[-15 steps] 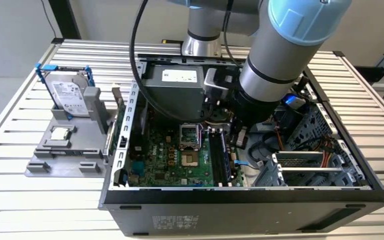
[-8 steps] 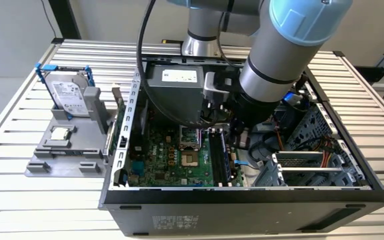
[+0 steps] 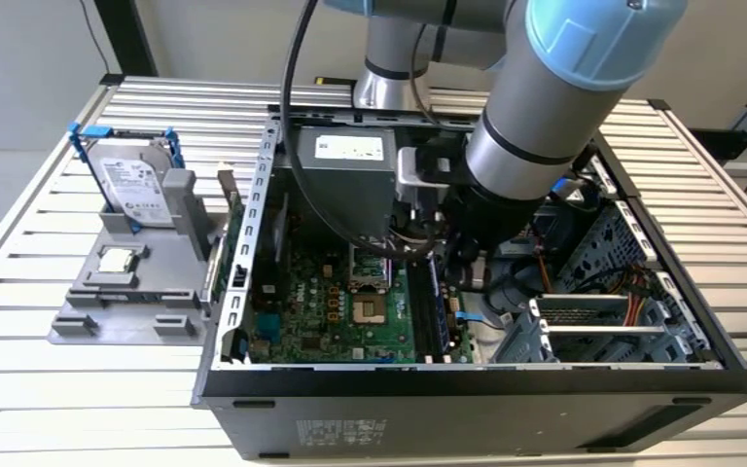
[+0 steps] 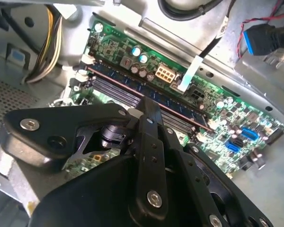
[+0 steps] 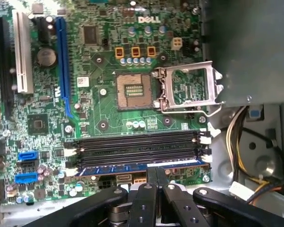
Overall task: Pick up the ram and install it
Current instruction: 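Press down the ram until it locks into place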
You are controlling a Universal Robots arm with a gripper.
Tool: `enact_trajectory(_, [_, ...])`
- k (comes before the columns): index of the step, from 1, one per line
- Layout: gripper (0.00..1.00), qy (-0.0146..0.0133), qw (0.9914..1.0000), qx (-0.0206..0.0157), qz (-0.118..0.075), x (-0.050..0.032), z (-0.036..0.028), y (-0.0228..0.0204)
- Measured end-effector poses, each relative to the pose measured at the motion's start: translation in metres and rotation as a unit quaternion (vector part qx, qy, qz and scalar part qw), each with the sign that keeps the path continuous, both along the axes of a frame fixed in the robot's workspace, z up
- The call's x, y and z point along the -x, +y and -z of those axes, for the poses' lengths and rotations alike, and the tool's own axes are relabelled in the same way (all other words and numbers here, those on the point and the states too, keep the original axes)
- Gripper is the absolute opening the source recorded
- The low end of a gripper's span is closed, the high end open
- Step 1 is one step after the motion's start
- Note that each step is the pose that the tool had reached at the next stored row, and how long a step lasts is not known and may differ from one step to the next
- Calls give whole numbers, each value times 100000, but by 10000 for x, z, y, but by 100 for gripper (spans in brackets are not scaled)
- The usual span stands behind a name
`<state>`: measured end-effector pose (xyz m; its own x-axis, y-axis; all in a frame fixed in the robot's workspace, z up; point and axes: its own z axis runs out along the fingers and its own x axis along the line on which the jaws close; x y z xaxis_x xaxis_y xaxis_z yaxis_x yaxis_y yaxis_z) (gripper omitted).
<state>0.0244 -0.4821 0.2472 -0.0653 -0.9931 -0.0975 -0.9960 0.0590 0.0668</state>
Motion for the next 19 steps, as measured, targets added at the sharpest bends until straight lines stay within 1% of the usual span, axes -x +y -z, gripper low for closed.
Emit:
enact_trajectory(3, [0, -41, 99987, 0, -1627, 0, 2, -11])
enact_trajectory(7, [0, -72, 99944, 0, -3331, 0, 6, -27])
enact_trajectory(8, [0, -69, 99934, 27, -3631, 0, 5, -33])
enact_trajectory(11, [0, -57, 99930, 27, -3748, -3, 7, -37])
enact_trajectory(13, [0, -62, 99930, 14, -3736, -2, 37, -46])
enact_trajectory(19, [0, -62, 99930, 26, -3737, -2, 146, -50])
